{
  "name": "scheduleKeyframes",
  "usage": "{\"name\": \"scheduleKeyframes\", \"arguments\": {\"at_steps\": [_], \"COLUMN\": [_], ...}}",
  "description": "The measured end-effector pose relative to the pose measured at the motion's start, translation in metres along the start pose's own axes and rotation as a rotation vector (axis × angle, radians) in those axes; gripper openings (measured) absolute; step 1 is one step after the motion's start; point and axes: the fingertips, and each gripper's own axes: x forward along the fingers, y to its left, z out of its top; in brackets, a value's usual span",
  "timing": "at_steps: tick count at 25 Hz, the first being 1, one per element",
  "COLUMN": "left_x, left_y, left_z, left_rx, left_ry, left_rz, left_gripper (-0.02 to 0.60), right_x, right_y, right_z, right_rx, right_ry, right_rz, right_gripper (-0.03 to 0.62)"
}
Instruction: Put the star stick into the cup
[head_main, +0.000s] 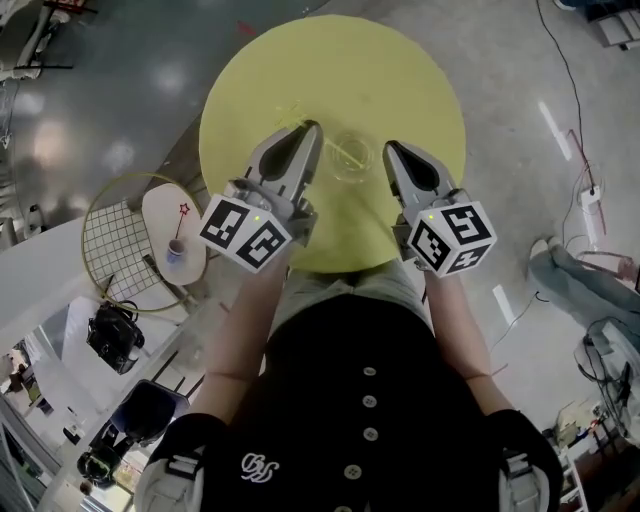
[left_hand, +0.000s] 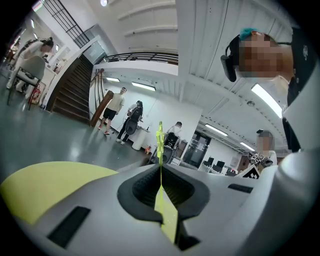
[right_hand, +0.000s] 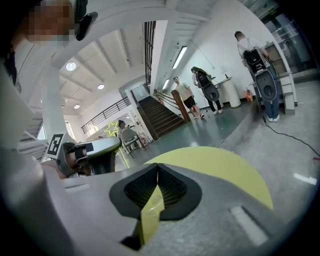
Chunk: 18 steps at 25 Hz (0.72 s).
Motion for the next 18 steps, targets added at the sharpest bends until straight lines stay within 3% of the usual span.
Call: {"name": "scheduleKeyframes", "arguments": {"at_steps": [5, 18], "left_x": [0.0, 0.002], "left_y": [0.011, 0.008], "left_z": [-0.011, -0.03], "left_rx": [-0.008, 0.061], "left_ry": [0.007, -0.01], "left_rz": [0.027, 0.068], "left_gripper": [0.014, 0.015], "right_x": [0.001, -0.004], "right_y": [-0.006, -0.011], "right_z": [-0.002, -0.012], "right_rx": [0.018, 0.039], "right_ry": [-0.004, 0.02], "right_rz": [0.002, 0.01], "right_gripper": [0.003, 0.003]}}
